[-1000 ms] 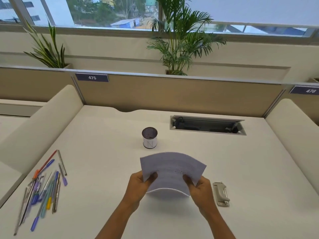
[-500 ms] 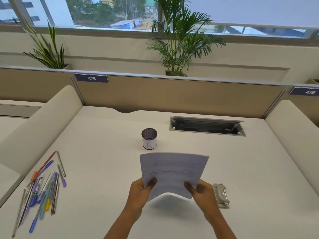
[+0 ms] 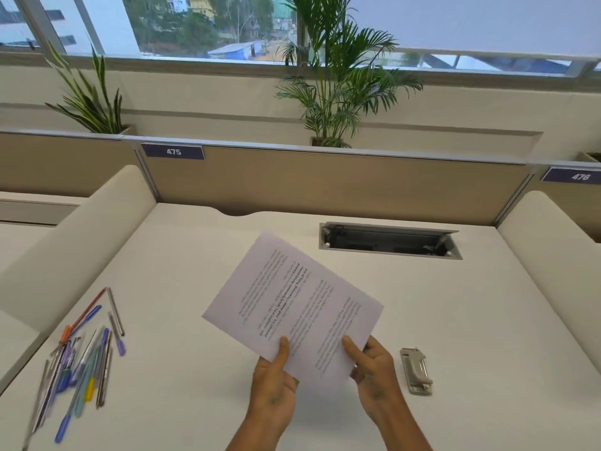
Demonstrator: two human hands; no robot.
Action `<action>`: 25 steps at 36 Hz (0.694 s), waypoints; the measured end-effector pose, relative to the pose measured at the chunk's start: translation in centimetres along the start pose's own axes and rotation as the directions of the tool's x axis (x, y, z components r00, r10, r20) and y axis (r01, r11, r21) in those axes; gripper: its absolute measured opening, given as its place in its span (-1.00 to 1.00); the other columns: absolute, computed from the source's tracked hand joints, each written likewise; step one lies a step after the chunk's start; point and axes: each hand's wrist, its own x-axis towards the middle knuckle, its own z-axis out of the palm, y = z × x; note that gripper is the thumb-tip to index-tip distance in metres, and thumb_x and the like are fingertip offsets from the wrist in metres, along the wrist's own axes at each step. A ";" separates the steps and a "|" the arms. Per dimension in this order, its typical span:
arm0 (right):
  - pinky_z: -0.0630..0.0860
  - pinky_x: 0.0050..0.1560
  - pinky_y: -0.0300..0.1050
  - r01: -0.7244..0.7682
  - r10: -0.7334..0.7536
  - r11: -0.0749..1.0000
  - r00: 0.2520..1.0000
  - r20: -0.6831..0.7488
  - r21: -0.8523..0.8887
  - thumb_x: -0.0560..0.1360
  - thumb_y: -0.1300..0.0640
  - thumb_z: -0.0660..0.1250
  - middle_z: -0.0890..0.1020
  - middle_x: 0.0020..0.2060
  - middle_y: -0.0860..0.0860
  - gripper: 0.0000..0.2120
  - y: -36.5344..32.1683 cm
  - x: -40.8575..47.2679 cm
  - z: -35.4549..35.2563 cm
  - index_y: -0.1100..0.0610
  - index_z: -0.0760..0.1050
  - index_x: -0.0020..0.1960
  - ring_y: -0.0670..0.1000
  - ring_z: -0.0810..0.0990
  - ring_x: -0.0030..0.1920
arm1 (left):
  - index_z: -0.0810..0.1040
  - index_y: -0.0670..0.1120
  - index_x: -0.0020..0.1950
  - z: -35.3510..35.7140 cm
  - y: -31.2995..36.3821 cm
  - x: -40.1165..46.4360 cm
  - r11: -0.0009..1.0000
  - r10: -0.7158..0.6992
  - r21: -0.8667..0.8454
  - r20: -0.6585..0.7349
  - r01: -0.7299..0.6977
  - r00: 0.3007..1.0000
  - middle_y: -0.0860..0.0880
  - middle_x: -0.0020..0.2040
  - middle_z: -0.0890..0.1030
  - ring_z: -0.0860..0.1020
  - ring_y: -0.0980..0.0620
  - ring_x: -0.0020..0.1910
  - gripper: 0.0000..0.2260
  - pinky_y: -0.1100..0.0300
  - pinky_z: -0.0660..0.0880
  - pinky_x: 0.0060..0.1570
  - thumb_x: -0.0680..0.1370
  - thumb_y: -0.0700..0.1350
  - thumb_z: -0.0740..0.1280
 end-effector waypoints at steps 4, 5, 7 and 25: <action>0.74 -0.08 0.06 0.025 -0.037 0.989 0.996 -0.084 -0.143 0.31 0.13 0.71 0.79 0.09 0.12 -0.49 -0.6 -0.3 -0.6 0.16 0.68 0.22 0.19 0.79 0.07 | 0.58 -0.02 0.44 -0.9 -0.5 0.4 0.998 -0.014 0.058 -0.028 0.016 1.000 -0.09 0.30 0.75 0.77 -0.10 0.17 -0.52 0.01 0.75 -0.06 0.53 -0.23 0.48; 0.74 -0.10 0.02 0.033 -0.051 0.983 0.994 -0.096 -0.180 0.30 0.13 0.69 0.80 0.07 0.11 -0.53 -1.1 -0.2 -1.1 0.16 0.70 0.18 0.18 0.80 0.05 | 0.59 -0.03 0.43 -1.4 -0.1 0.7 0.997 -0.006 0.081 -0.051 0.010 0.999 -0.08 0.28 0.76 0.78 -0.09 0.14 -0.54 0.05 0.75 -0.11 0.54 -0.25 0.48; 0.74 -0.12 -0.04 0.057 -0.088 0.965 0.990 -0.112 -0.255 0.33 0.15 0.65 0.81 0.02 0.07 -0.62 -2.3 -0.1 -2.2 0.14 0.72 0.13 0.13 0.81 0.01 | 0.61 -0.06 0.42 -2.6 1.3 1.6 0.991 0.024 0.135 -0.097 -0.011 0.995 -0.08 0.27 0.76 0.76 -0.10 0.13 -0.58 0.12 0.73 -0.19 0.57 -0.30 0.47; 0.60 -0.13 -0.42 0.328 -0.441 0.790 0.891 -0.108 -0.518 0.50 0.21 0.57 0.78 -0.11 -0.24 -0.83 -3.1 -1.2 -2.9 0.01 0.70 0.04 -0.20 0.75 -0.10 | 0.80 0.12 0.00 -2.5 5.8 2.9 0.676 0.311 0.659 0.152 -0.331 0.938 0.05 -0.01 0.82 0.77 0.13 -0.07 -0.91 0.30 0.68 -0.11 0.53 -0.06 0.57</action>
